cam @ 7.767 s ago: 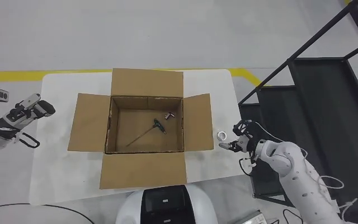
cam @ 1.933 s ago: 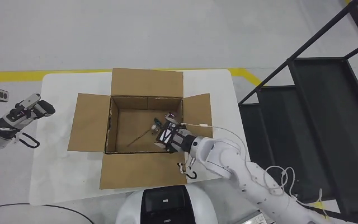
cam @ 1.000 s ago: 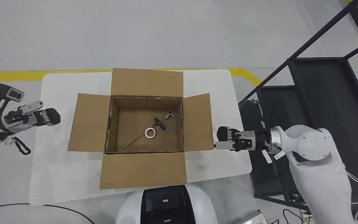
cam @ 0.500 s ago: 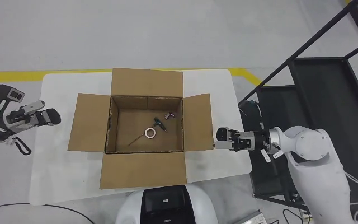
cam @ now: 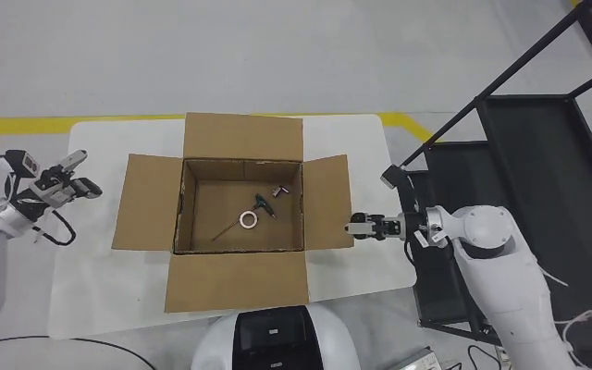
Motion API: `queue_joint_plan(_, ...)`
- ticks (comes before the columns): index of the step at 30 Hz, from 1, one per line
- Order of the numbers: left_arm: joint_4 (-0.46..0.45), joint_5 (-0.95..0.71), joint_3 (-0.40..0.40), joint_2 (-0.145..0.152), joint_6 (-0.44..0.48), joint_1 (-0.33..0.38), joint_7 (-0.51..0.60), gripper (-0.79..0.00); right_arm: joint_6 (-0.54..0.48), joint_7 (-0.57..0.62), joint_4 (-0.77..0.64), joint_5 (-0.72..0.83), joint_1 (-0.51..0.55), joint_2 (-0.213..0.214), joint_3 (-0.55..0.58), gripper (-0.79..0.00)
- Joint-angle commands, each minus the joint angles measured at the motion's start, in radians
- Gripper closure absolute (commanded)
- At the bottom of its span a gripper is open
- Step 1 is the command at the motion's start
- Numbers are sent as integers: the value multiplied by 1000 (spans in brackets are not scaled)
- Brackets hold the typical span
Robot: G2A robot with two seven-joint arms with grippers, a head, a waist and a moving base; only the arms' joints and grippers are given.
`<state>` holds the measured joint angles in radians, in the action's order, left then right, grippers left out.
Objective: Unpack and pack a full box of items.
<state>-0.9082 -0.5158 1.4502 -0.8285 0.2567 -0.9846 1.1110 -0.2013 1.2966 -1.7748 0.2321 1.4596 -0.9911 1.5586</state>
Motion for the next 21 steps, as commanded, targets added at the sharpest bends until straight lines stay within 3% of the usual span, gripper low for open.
queue_joint_plan(1,31,-66,-33,-15,-6,25,57,-785,0,1,5,11,-16,-1,-20,-785)
queue_joint_plan(11,147,-357,-62,-49,-132,121,425,-785,3,16,-10,92,-107,-12,-165,-785)
queue_joint_plan(16,-3,-457,-110,-43,-255,80,425,-785,13,16,-17,99,-156,-18,-231,-785)
queue_joint_plan(21,-154,-483,-160,-23,-272,42,425,-785,20,3,2,109,-196,-23,-273,-785)
